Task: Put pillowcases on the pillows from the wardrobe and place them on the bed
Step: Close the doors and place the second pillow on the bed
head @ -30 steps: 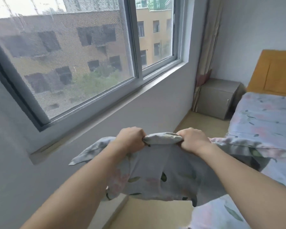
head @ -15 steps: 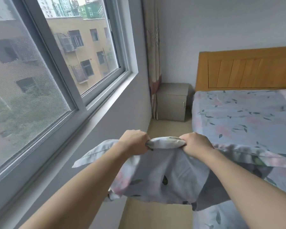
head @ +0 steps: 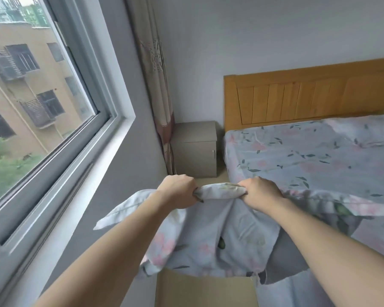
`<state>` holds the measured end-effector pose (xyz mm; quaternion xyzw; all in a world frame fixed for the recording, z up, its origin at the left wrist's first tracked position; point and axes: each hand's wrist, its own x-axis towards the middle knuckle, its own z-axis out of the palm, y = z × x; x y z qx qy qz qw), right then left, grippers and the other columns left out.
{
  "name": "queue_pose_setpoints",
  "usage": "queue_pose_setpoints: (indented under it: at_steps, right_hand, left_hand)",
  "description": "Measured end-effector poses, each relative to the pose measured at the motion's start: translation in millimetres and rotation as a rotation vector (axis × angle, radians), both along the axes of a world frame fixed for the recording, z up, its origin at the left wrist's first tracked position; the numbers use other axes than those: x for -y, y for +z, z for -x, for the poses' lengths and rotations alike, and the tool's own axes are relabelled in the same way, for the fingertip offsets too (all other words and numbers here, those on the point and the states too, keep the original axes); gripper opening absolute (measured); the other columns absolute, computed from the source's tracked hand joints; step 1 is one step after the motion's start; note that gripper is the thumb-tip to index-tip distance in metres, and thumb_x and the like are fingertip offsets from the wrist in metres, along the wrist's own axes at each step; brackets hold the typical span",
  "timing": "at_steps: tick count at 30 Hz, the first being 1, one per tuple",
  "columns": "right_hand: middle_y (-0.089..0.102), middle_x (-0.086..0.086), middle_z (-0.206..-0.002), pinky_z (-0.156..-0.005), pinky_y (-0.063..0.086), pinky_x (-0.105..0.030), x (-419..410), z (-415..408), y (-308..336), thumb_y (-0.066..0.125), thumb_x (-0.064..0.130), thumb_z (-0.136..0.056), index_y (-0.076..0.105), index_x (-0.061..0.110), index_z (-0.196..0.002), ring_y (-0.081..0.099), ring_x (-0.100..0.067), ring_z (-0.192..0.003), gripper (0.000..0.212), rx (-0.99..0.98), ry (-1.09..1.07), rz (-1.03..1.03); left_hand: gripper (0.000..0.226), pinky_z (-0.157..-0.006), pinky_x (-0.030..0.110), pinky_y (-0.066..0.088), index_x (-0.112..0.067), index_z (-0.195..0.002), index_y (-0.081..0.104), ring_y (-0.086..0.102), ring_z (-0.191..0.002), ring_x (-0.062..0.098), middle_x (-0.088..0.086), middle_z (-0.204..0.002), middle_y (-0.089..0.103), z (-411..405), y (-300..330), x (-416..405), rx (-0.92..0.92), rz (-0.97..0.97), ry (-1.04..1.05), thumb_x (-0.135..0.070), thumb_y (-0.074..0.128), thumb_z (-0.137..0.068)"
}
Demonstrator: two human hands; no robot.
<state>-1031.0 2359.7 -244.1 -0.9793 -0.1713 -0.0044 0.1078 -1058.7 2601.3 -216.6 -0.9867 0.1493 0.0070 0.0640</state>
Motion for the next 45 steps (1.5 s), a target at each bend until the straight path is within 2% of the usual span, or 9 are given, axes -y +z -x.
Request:
queue_pose_setpoints:
  at_steps: [5, 13, 19, 21, 24, 27, 34, 38, 45]
  right_hand:
    - [0.064, 0.001, -0.078, -0.057, 0.035, -0.028, -12.8, -98.0, 1.8, 0.053, 0.037, -0.085, 0.055, 0.023, -0.071, 0.061, -0.026, -0.076, 0.02, -0.014, -0.098, -0.001]
    - [0.049, 0.005, -0.062, -0.051, 0.035, -0.028, 17.8, -258.1, -1.8, 0.055, 0.026, -0.083, 0.04, 0.023, -0.058, 0.054, -0.024, -0.064, 0.03, -0.03, -0.296, -0.026]
    - [0.054, 0.004, -0.067, -0.049, 0.032, -0.028, 52.9, -388.2, -15.7, 0.054, 0.02, -0.082, 0.047, 0.023, -0.069, 0.057, -0.026, -0.066, 0.015, 0.034, -0.296, -0.049]
    - [0.063, 0.002, -0.081, -0.054, 0.039, -0.029, 65.0, -427.4, -19.1, 0.056, 0.018, -0.082, 0.054, 0.026, -0.083, 0.06, -0.026, -0.074, 0.008, 0.049, -0.284, -0.069]
    - [0.065, 0.002, -0.115, -0.074, 0.052, -0.034, 82.3, -478.1, -28.0, 0.059, 0.012, -0.082, 0.054, 0.026, -0.119, 0.062, -0.024, -0.099, 0.04, 0.063, -0.278, -0.118]
    - [0.06, 0.004, -0.125, -0.084, 0.05, -0.032, 95.9, -523.3, -41.2, 0.064, 0.011, -0.08, 0.048, 0.027, -0.128, 0.059, -0.021, -0.108, 0.052, 0.059, -0.309, -0.086]
    - [0.064, -0.001, -0.11, -0.076, 0.046, -0.028, 112.1, -631.7, -72.9, 0.063, 0.017, -0.082, 0.057, 0.017, -0.108, 0.06, -0.022, -0.099, 0.027, -0.081, -0.584, -0.01]
    - [0.067, -0.001, -0.1, -0.073, 0.047, -0.028, 118.6, -697.7, -69.4, 0.059, 0.021, -0.084, 0.059, 0.019, -0.099, 0.063, -0.023, -0.093, 0.015, -0.112, -0.659, 0.007]
    - [0.065, -0.003, -0.091, -0.068, 0.042, -0.026, 162.7, -813.8, -66.7, 0.054, 0.013, -0.083, 0.059, 0.018, -0.088, 0.062, -0.023, -0.088, 0.009, -0.139, -0.649, 0.063]
  left_hand:
    - [0.032, -0.066, 0.03, 0.047, -0.02, -0.085, 0.065, 0.062, -0.084, 0.028, -0.002, -0.086, 0.067, -126.1, 4.4, -17.0, -0.052, 0.039, -0.091, -0.049, 0.055, -0.083]
    - [0.027, -0.061, 0.028, 0.035, -0.019, -0.068, 0.05, 0.057, -0.073, 0.029, 0.001, -0.079, 0.065, -312.3, 7.2, 18.0, 0.026, 0.035, -0.267, -0.042, 0.055, -0.082]
    - [0.018, -0.055, 0.027, 0.035, -0.015, -0.066, 0.044, 0.056, -0.069, 0.033, 0.004, -0.071, 0.063, -444.9, -2.8, 46.7, 0.145, 0.148, -0.328, -0.027, 0.054, -0.076]
    - [0.015, -0.055, 0.028, 0.036, -0.015, -0.066, 0.044, 0.055, -0.068, 0.034, 0.005, -0.07, 0.062, -486.4, -1.4, 58.4, 0.162, 0.165, -0.34, -0.024, 0.053, -0.074]
    - [0.011, -0.054, 0.027, 0.032, -0.018, -0.067, 0.043, 0.053, -0.066, 0.036, 0.006, -0.069, 0.062, -546.7, 0.2, 72.3, 0.175, 0.199, -0.36, -0.022, 0.051, -0.072]
    - [0.012, -0.054, 0.026, 0.031, -0.018, -0.065, 0.041, 0.054, -0.064, 0.036, 0.006, -0.066, 0.061, -602.3, -4.5, 86.6, 0.153, 0.207, -0.393, -0.02, 0.051, -0.072]
    - [0.007, -0.056, 0.025, 0.028, -0.019, -0.066, 0.051, 0.055, -0.066, 0.027, 0.002, -0.067, 0.062, -739.8, -26.0, 117.4, 0.051, 0.22, -0.512, -0.016, 0.053, -0.071]
    - [0.014, -0.047, 0.022, 0.018, -0.022, -0.062, 0.044, 0.043, -0.059, 0.02, 0.0, -0.063, 0.059, -818.5, -30.4, 127.3, -0.012, 0.264, -0.55, -0.013, 0.051, -0.071]
    - [0.027, -0.049, 0.025, 0.029, -0.02, -0.055, 0.043, 0.049, -0.065, 0.02, -0.005, -0.058, 0.046, -944.5, -51.7, 172.0, -0.222, 0.272, -0.409, -0.016, 0.048, -0.082]
